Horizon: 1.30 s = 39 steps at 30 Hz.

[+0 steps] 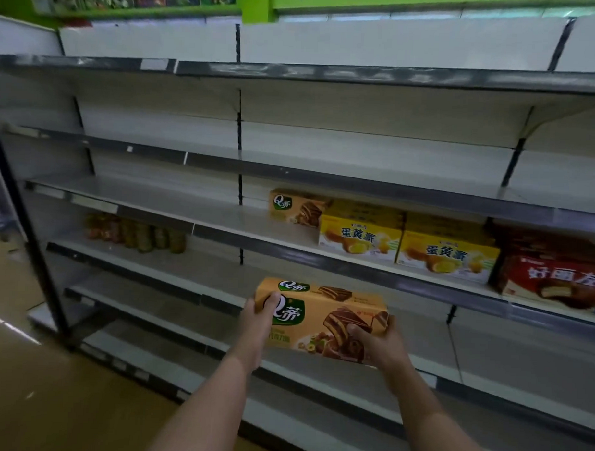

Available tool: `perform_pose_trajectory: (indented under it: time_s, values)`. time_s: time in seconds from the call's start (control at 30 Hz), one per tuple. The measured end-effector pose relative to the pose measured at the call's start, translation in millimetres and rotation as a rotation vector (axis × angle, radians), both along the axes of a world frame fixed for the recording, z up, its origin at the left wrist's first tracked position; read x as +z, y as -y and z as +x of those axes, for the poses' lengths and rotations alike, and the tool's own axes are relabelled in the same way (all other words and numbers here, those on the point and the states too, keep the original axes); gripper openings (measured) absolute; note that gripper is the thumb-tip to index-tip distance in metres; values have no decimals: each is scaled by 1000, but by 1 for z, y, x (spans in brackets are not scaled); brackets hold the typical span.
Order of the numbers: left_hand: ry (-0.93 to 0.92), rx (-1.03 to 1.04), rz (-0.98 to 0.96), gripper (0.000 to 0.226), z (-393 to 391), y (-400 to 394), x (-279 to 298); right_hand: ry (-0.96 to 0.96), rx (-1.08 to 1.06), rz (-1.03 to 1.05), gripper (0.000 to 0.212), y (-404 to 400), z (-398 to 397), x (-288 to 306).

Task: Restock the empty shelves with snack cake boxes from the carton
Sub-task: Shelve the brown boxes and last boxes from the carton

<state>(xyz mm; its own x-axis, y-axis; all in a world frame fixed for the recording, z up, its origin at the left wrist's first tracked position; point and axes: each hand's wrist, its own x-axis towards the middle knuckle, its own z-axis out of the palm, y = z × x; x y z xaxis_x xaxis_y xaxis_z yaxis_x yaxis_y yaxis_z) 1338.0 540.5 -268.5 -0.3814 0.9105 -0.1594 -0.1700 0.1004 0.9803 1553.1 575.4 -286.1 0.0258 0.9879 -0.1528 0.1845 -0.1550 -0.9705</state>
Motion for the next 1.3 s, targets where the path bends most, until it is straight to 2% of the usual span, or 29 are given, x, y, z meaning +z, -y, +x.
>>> perform_pose_trajectory:
  time_s: [0.13, 0.23, 0.33, 0.4, 0.53, 0.73, 0.9, 0.97, 1.07, 1.13, 1.2, 1.3]
  values:
    - [-14, 15, -24, 36, -34, -48, 12, 67, -24, 2, 83, -72, -30, -9]
    - [-38, -8, -34, 41, -64, -82, 23, 80, -41, 30, 66, -102, -65, 15]
    - [-55, -22, -50, 52, -96, -114, 30, 64, -43, 73, 58, -131, -97, 33]
    - [-60, -22, -44, 50, -109, -130, 34, 63, -44, 93, 55, -147, -112, 37]
    - [-50, -16, -35, 52, -135, -168, 44, 69, -74, 117, 59, -181, -139, 44]
    - [-83, -32, 82, 41, -174, -236, 51, 152, -202, 112, 63, -234, -181, 54]
    - [-129, -118, 76, 33, -210, -306, 52, 205, -318, 91, 71, -278, -217, 55]
    - [-134, -146, 78, 33, -219, -330, 50, 319, -348, 81, 70, -291, -227, 56]
    - [-134, -174, 103, 35, -224, -352, 42, 671, -372, 42, 72, -299, -236, 58]
    - [-140, -186, 98, 39, -225, -363, 35, 809, -389, 7, 75, -306, -240, 56]
    - [-132, -207, 83, 38, -227, -375, 24, 790, -405, -18, 73, -315, -242, 52]
    - [-110, -227, 76, 40, -229, -393, 15, 586, -470, -21, 52, -329, -245, 40]
